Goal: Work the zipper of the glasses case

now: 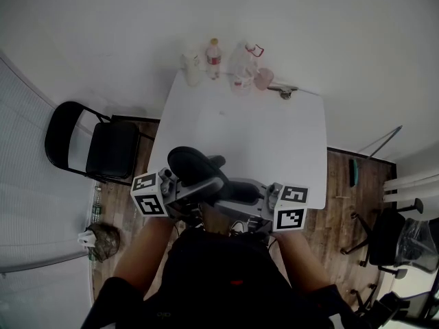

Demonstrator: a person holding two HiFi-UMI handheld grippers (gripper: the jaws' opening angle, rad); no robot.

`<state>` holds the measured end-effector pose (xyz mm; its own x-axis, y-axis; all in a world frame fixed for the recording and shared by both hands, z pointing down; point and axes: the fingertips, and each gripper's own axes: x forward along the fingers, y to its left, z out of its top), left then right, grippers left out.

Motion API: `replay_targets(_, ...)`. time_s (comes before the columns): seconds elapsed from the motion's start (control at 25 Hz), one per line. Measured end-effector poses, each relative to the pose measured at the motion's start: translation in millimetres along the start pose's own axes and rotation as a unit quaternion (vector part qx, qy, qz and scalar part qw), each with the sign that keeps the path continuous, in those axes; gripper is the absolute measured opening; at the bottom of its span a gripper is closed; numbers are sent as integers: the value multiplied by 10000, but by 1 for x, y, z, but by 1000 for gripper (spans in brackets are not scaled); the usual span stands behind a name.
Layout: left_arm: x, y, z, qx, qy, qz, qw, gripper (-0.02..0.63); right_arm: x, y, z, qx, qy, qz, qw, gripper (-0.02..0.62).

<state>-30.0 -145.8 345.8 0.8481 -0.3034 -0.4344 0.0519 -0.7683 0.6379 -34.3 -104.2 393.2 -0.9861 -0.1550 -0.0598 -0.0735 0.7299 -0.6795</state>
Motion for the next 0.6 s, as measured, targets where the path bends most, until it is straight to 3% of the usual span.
replay_targets(0.12, 0, 1, 3, -91, -123, 78, 9999, 268, -4, 1, 2, -119, -122, -37, 9998, 253)
replay_targets(0.32, -12, 15, 39, -489, -925, 340, 9939, 267, -30, -4, 20, -396, -858, -286, 9951, 255)
replay_targets(0.44, -17, 23, 65, -619, -1374, 499, 9873, 267, -43, -16, 27, -1245, -1171, -998, 9802, 255)
replay_targets(0.6, -6, 34, 89, -885, -1821, 865, 9755, 265, -36, -19, 21, -2279, -915, -1571, 9566, 230)
